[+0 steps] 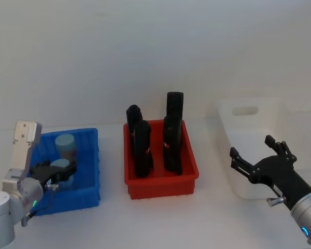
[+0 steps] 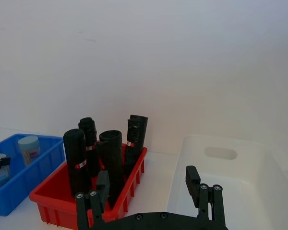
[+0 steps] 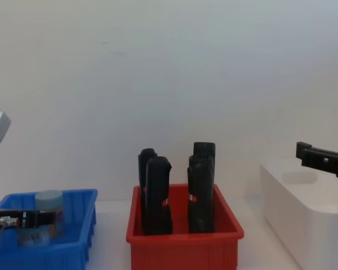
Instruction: Pick the cotton swabs from the blue box and place them into the white box.
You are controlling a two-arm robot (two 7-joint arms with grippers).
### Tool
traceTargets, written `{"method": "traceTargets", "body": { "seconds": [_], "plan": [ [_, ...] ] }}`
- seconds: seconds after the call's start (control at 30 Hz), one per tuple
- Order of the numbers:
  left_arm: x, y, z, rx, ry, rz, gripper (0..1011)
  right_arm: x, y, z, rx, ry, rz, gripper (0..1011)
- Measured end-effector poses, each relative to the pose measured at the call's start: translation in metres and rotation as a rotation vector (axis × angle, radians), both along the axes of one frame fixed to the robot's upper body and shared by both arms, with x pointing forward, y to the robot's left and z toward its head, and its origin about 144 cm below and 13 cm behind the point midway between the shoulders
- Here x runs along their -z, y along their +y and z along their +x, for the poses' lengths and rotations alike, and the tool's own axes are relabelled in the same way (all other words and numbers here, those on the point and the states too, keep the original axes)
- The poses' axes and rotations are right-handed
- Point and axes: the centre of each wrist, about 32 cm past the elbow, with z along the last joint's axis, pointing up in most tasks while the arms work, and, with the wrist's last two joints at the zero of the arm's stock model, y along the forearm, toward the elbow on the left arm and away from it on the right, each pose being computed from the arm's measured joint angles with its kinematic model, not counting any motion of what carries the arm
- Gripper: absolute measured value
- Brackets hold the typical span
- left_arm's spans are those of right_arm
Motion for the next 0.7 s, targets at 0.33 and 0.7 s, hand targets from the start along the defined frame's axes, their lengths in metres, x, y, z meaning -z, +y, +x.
{"method": "traceTargets", "body": {
  "seconds": [0.33,0.7],
  "plan": [
    [-0.003,0.001,0.000,0.010,-0.003,-0.014,658,0.000,0.000,0.000,0.000,0.000,0.000,1002],
    [-0.027,-0.005,-0.004,0.072,-0.079,-0.019,658,0.000,0.000,0.000,0.000,0.000,0.000,1002]
  ]
}}
